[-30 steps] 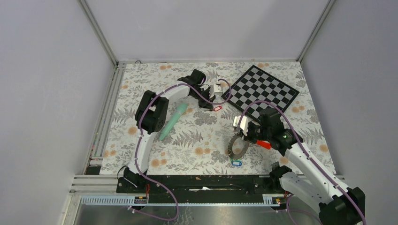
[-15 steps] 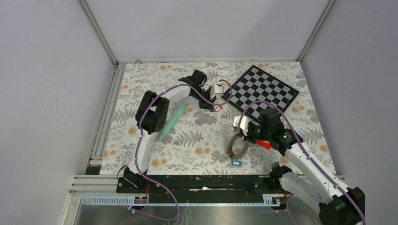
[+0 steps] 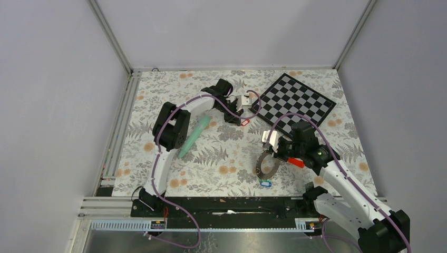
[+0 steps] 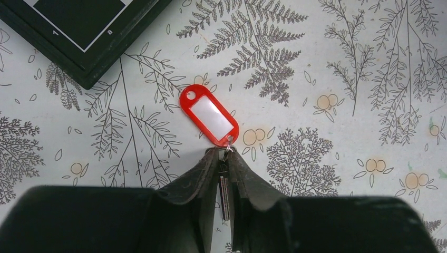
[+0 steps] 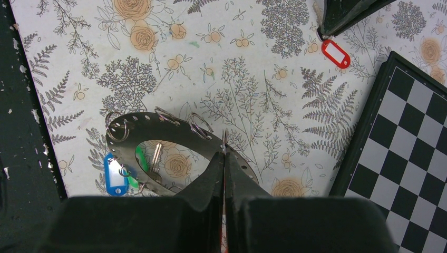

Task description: Put the keys on the keyring

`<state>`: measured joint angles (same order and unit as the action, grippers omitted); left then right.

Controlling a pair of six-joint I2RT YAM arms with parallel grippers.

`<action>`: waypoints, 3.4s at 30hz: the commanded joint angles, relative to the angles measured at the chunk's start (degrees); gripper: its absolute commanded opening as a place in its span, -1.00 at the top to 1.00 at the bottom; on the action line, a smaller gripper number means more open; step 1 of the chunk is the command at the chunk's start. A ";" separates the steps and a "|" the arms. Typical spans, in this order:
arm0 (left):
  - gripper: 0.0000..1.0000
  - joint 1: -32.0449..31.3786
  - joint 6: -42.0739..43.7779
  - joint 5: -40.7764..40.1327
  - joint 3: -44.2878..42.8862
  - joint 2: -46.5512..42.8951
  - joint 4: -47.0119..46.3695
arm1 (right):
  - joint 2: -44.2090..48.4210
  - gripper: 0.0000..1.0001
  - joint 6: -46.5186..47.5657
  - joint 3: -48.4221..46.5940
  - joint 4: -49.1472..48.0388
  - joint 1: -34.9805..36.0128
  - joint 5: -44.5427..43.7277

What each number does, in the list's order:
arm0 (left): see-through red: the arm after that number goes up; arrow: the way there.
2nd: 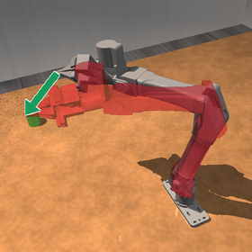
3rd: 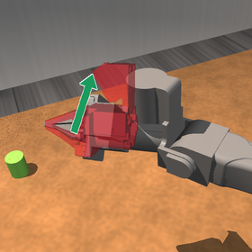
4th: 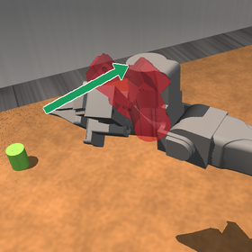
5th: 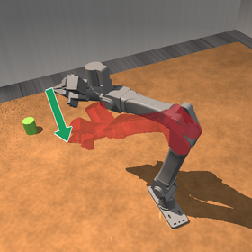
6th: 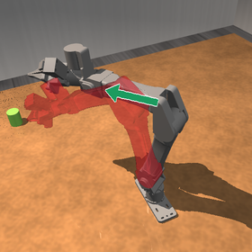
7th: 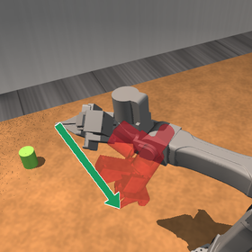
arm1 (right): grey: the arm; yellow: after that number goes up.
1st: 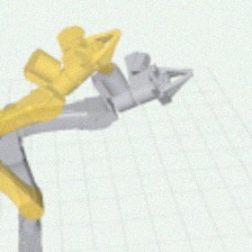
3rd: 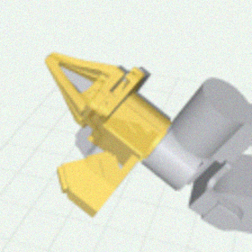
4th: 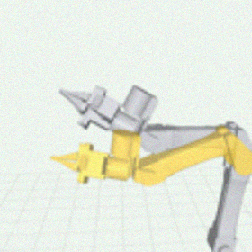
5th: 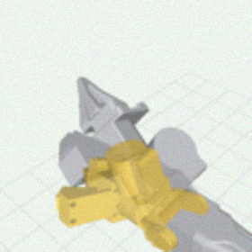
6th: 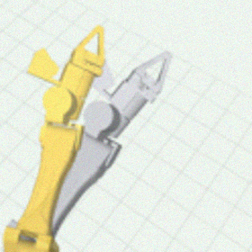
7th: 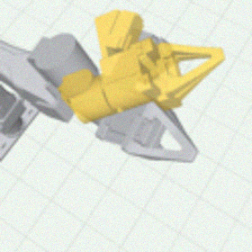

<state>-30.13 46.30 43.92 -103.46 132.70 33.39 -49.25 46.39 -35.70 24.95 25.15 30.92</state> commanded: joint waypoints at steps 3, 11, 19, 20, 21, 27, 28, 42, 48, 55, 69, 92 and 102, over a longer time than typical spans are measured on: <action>0.59 -0.41 1.33 0.68 -0.25 -0.09 -0.34 | -0.09 1.00 -0.59 0.00 -0.18 -0.27 0.07; 0.55 -0.80 1.29 0.49 -0.43 0.58 -0.34 | -0.12 1.00 -0.58 -0.03 -0.24 -0.27 0.00; 0.73 -0.90 1.41 0.00 -0.51 0.50 -0.34 | -0.17 1.00 -0.51 0.04 -0.24 -0.23 0.03; 0.80 -0.90 1.37 -0.10 -0.51 0.31 -0.34 | -0.15 1.00 -0.52 0.10 -0.24 -0.22 0.10; 0.88 -0.90 1.46 -0.27 -0.59 0.01 -0.34 | -0.19 1.00 -0.58 0.10 -0.24 -0.27 0.07; 1.00 -0.81 1.41 -0.49 -0.41 -2.74 -0.34 | -0.10 1.00 -0.64 -0.13 -0.25 -0.27 0.07; 1.00 -0.81 1.47 -0.05 -0.04 -3.64 -0.34 | -0.01 1.00 -0.73 -0.40 -0.25 -0.27 0.13; 1.00 2.90 2.41 11.86 12.41 -22.12 -1.71 | -2.47 1.00 -3.34 -10.11 3.04 -0.14 8.57; 1.00 2.99 1.32 15.51 18.17 -31.33 -1.78 | -7.11 1.00 -3.33 -16.21 3.12 1.05 10.97; 1.00 -1.12 -6.25 13.01 29.18 -44.99 -13.06 | -10.67 1.00 -2.18 -18.68 -1.13 2.98 15.15; 1.00 -10.14 6.25 4.82 29.81 -50.05 -5.25 | -12.99 1.00 -4.98 -16.48 -5.43 3.04 29.88; 1.00 -15.03 12.78 -11.10 24.77 -53.44 3.11 | -13.37 1.00 -5.14 -12.79 -6.65 3.04 27.64; 1.00 -15.05 12.90 -16.30 24.18 -55.45 5.20 | -14.16 1.00 -5.37 -13.25 -6.25 3.15 27.05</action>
<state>-44.93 58.30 30.04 -77.32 79.81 38.13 -63.05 41.10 -48.10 20.25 27.83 57.54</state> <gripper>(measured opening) 0.010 0.018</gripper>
